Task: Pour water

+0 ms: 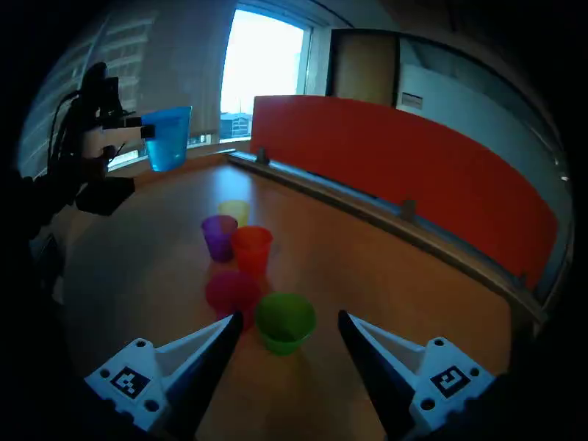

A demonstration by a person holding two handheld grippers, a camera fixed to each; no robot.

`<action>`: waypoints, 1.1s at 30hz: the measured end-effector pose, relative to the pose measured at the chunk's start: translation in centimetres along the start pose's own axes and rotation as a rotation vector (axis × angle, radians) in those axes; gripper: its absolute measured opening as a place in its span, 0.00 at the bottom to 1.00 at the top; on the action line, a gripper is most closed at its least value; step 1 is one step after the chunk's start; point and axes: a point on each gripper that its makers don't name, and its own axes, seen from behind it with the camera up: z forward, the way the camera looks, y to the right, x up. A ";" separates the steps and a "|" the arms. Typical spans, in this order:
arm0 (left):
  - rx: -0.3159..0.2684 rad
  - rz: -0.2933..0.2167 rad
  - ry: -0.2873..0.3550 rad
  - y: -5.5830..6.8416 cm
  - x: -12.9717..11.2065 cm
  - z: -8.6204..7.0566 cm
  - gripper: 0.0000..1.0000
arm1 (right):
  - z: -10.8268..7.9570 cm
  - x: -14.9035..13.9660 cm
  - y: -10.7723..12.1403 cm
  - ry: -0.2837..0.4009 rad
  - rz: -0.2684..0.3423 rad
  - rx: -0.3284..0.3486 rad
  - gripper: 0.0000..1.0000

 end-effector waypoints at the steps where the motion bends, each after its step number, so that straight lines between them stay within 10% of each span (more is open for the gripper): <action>1: 0.000 0.001 -0.001 0.0 0.0 0.0 0.85 | 0.1 -0.3 0.0 -0.009 0.003 0.002 1.00; 33: 0.001 0.014 -0.007 -0.7 -0.1 -0.2 0.85 | 5.4 -5.6 -0.1 -0.137 0.026 0.055 1.00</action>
